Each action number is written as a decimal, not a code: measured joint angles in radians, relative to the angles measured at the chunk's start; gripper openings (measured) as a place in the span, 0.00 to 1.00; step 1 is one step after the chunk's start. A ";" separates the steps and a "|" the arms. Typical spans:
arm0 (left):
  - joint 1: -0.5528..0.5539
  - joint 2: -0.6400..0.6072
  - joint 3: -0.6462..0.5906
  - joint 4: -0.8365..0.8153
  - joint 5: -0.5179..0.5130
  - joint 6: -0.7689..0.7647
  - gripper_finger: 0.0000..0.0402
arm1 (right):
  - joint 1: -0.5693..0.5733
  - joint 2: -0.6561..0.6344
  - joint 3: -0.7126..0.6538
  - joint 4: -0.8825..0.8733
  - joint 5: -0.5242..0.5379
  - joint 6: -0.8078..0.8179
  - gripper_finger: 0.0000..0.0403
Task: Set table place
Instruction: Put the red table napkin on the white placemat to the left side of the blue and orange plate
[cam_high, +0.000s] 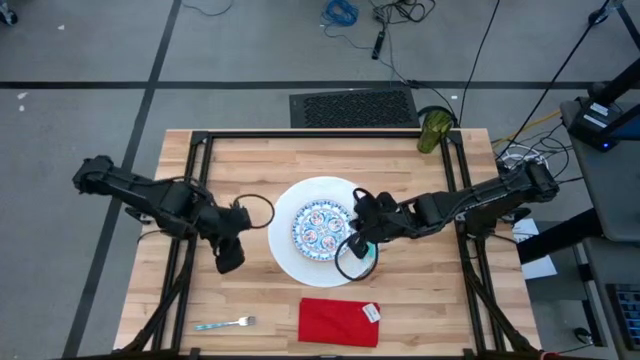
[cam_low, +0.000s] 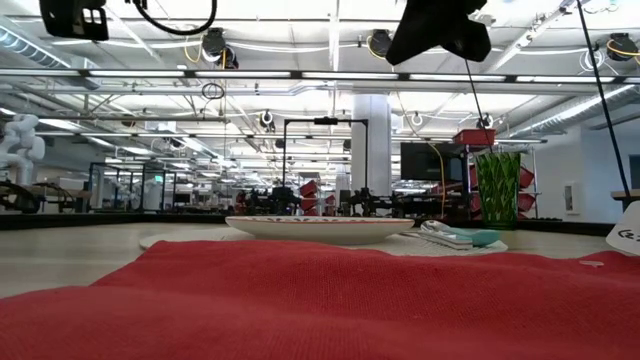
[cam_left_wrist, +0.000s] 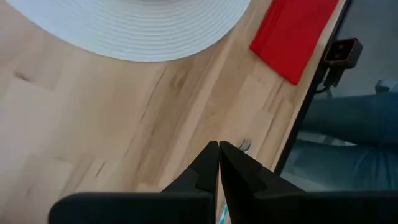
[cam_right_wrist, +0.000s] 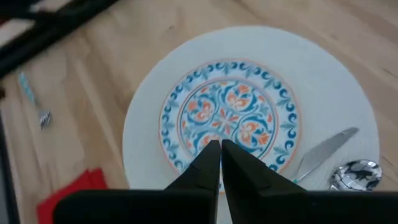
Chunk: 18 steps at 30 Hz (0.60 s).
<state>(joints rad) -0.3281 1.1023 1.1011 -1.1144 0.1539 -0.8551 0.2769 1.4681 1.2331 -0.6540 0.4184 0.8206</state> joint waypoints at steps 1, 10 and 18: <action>-0.004 0.011 0.000 0.016 -0.001 0.000 0.00 | 0.000 0.000 0.000 -0.001 -0.019 -0.018 0.00; -0.006 0.148 0.000 0.154 -0.079 0.152 0.00 | 0.000 0.000 0.000 -0.013 -0.284 -0.173 0.00; -0.006 0.272 -0.001 0.317 -0.052 0.392 0.00 | 0.035 0.000 0.000 -0.025 -0.348 -0.106 0.00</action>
<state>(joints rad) -0.3344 1.3745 1.1004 -0.7975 0.1020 -0.4630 0.3118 1.4681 1.2327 -0.6795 0.0704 0.7148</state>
